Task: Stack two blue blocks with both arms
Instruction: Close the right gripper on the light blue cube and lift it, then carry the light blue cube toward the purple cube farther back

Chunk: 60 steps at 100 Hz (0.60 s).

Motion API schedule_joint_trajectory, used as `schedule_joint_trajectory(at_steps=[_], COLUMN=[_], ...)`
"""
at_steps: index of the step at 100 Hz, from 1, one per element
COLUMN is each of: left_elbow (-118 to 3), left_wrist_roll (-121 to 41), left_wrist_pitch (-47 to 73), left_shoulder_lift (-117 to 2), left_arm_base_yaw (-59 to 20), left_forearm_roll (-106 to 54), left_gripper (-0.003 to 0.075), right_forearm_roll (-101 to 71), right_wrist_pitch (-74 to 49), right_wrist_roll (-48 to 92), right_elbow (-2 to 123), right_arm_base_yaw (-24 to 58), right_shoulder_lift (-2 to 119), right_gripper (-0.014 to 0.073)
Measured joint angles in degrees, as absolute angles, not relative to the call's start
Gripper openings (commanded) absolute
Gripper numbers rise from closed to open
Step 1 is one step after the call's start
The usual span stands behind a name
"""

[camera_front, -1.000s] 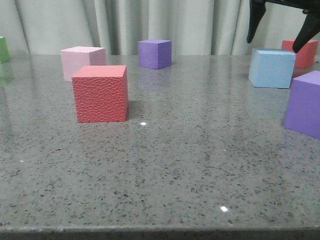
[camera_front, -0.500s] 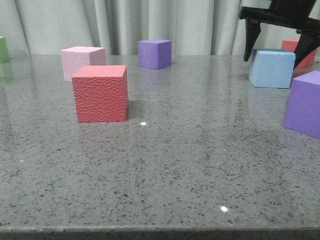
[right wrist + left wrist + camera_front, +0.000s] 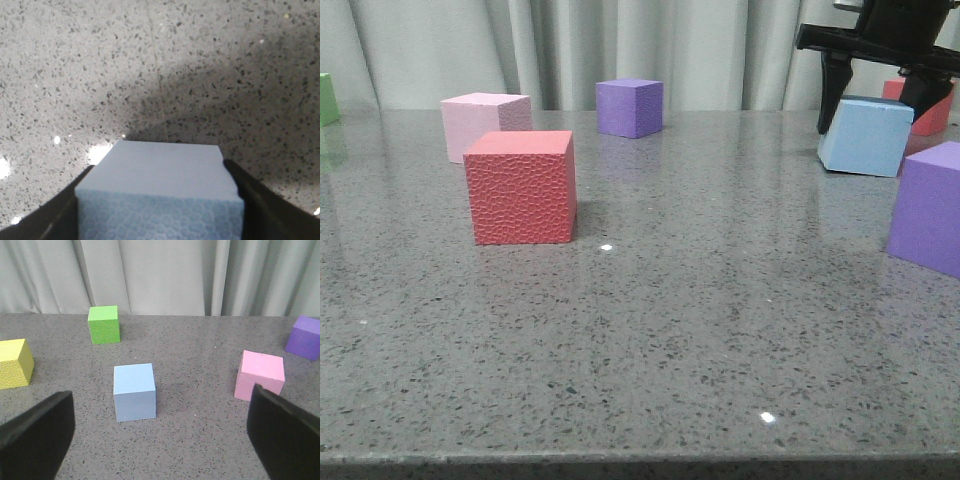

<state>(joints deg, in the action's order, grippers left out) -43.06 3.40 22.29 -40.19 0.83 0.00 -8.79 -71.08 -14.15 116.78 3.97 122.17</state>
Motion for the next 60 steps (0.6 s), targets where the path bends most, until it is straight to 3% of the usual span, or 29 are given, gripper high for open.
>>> schedule_joint_trajectory(at_steps=[60], left_elbow=[-43.1], left_wrist_roll=[3.4], left_wrist_pitch=[22.3], left_shoulder_lift=[-40.2], left_arm_base_yaw=[0.8], left_forearm_roll=[0.0], left_gripper=[0.0674], right_forearm_roll=[-8.9], right_wrist_pitch=[-71.1], right_wrist_roll=[-14.2], right_elbow=[119.4], right_arm_base_yaw=[4.8], right_shoulder_lift=[122.2], right_gripper=[0.0369])
